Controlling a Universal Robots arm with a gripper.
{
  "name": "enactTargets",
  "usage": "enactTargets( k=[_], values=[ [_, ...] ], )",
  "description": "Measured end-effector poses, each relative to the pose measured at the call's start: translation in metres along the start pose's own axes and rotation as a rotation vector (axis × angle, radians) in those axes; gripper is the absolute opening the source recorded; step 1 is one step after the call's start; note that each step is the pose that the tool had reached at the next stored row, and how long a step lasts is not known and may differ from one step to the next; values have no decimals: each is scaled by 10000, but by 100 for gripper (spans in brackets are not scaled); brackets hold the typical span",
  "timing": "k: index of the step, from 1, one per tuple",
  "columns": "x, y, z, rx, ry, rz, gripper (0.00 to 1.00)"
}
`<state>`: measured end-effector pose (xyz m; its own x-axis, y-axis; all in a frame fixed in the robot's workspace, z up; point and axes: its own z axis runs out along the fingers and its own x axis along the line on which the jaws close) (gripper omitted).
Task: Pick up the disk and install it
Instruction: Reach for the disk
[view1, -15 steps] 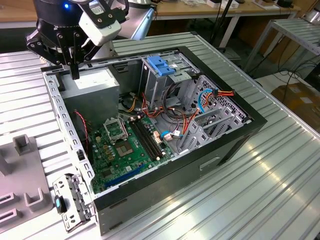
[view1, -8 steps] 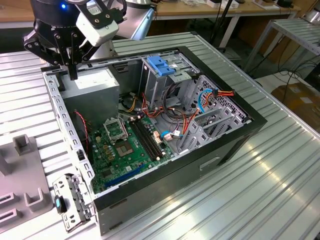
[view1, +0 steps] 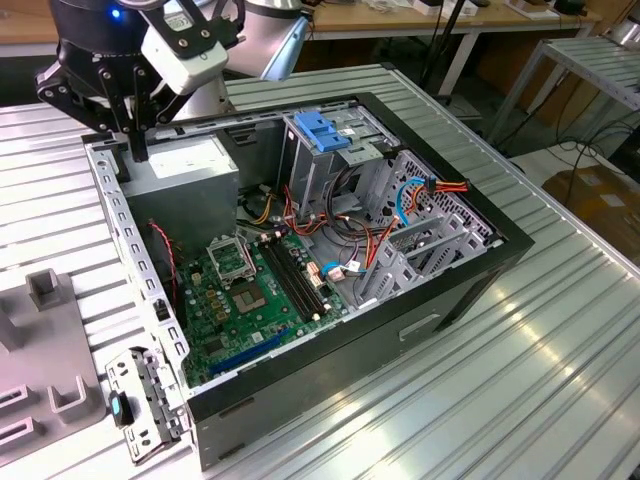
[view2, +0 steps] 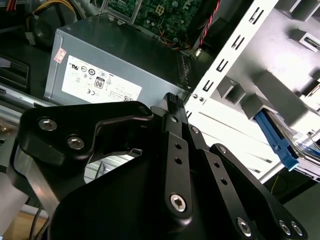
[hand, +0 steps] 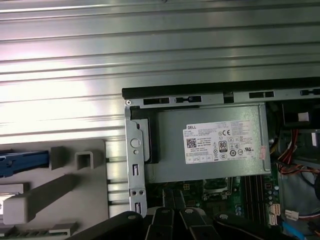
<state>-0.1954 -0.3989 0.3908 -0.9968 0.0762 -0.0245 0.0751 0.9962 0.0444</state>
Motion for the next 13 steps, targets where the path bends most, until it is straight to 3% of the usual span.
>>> enactTargets(
  k=[13],
  values=[
    [100,-8,2,1,1,0,11]
  ],
)
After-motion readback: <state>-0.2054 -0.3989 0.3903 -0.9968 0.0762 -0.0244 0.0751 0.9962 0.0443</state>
